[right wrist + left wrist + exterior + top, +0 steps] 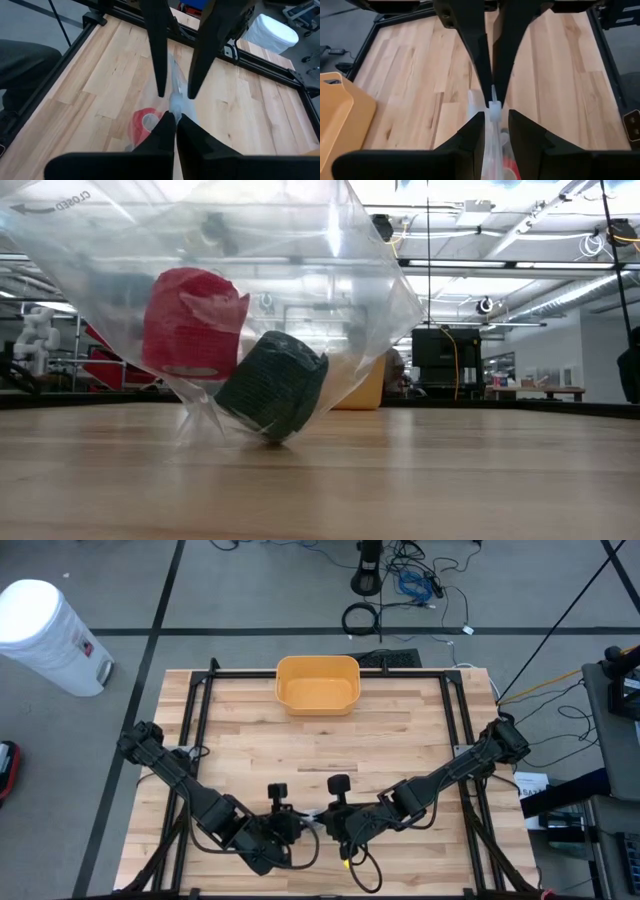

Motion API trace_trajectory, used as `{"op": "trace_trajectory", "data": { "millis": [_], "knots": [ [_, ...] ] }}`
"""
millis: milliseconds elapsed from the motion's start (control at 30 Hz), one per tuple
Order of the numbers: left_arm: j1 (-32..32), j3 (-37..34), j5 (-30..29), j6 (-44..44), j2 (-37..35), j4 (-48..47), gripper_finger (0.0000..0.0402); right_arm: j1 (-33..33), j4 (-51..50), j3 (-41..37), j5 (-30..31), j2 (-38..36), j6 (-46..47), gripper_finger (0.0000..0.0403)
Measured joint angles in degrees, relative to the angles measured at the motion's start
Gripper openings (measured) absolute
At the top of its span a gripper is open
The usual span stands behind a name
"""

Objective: Roll bandage
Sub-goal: Close the transparent zip bag

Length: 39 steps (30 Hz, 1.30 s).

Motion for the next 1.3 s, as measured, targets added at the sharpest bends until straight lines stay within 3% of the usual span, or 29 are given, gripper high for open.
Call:
{"op": "trace_trajectory", "data": {
  "millis": [633, 967, 1300],
  "knots": [
    [0.74, 0.00, 0.30, 0.20, 1.55, 0.00, 0.0092, 0.00, 0.96, 0.02, -0.11, 0.01, -0.75, 0.0000],
    [0.35, 0.00, -0.74, 0.15, 1.55, 0.02, 0.0038, 0.00, 0.74, 0.02, -0.07, 0.01, -0.75, 0.0000],
    [0.04, 0.00, -1.07, 0.11, 1.55, -0.08, 0.0030, 0.09, 0.53, 0.02, 1.13, 0.01, -0.75, 0.0000]
  ]
}}
